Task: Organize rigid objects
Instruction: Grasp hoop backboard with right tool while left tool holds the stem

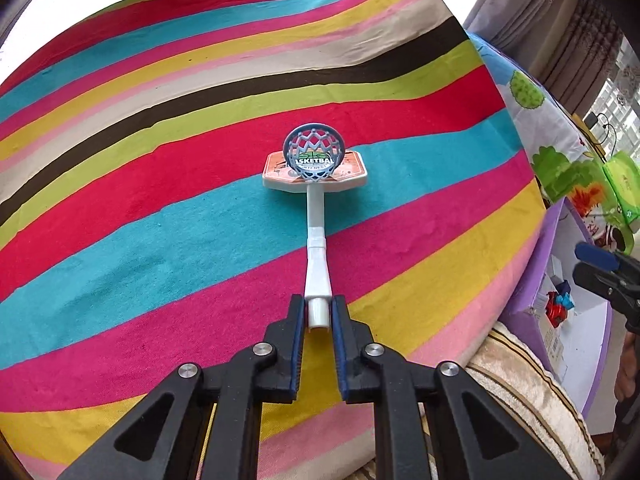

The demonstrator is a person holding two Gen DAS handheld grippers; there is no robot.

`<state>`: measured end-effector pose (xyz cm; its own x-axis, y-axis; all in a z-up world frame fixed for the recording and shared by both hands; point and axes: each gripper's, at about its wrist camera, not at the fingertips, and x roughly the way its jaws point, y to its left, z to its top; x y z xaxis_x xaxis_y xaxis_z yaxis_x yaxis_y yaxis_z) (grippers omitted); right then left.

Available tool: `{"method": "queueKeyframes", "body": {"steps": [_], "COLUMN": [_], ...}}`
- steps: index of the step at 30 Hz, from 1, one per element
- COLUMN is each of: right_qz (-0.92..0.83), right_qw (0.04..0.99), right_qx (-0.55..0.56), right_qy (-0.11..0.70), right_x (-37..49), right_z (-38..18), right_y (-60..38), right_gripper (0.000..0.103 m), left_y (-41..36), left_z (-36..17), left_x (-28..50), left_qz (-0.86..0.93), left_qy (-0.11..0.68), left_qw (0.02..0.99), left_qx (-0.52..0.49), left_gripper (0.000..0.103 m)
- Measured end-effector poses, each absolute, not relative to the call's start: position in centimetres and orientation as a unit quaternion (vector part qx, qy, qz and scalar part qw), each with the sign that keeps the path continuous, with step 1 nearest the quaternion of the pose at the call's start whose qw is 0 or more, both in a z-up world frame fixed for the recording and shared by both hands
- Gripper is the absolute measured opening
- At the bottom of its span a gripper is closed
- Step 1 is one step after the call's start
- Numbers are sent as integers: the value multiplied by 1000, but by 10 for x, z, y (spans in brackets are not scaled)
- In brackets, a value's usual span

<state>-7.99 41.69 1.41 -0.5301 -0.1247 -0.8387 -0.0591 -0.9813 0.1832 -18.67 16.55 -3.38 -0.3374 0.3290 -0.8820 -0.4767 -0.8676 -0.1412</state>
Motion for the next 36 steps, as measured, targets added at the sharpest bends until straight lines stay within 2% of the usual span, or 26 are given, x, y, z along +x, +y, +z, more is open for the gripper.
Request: {"method": "queueKeyframes", "body": {"steps": [2, 4, 10, 13, 22, 24, 25, 27, 29, 30, 36], "right_qz": [-874, -873, -864, -860, -852, -849, -844, -842, -839, -837, -842], "right_qw": [55, 97, 183, 218, 237, 236, 235, 247, 259, 263, 262], "right_qx": [477, 476, 468, 459, 466, 473, 483, 479, 478, 480, 471], "right_qy": [-73, -46, 43, 44, 17, 1, -8, -20, -22, -23, -37], "right_x": [-98, -119, -176, -191, -201, -202, -203, -201, -197, -196, -179], "right_z": [15, 12, 3, 0, -11, -15, -19, -19, -16, -14, -8], "right_y": [393, 368, 302, 286, 289, 294, 298, 302, 302, 302, 311], "right_gripper": [82, 85, 85, 85, 84, 66, 54, 48, 34, 31, 29], "left_y": [168, 167, 168, 169, 182, 185, 186, 189, 191, 192, 185], "left_z": [-34, -34, -36, -38, -33, -33, -31, -28, -26, -24, -8], "left_x": [-184, -181, -181, -182, -156, -151, -150, -147, -145, -144, -133], "left_qz": [813, 811, 812, 810, 793, 794, 794, 794, 793, 793, 796], "left_qy": [76, 78, 79, 85, 141, 154, 157, 160, 167, 169, 147], "left_qw": [256, 264, 274, 281, 325, 322, 323, 328, 329, 330, 343], "left_qx": [-517, -517, -510, -508, -496, -493, -490, -487, -484, -483, -477], "left_gripper": [14, 14, 14, 14, 14, 14, 14, 14, 14, 14, 14]}}
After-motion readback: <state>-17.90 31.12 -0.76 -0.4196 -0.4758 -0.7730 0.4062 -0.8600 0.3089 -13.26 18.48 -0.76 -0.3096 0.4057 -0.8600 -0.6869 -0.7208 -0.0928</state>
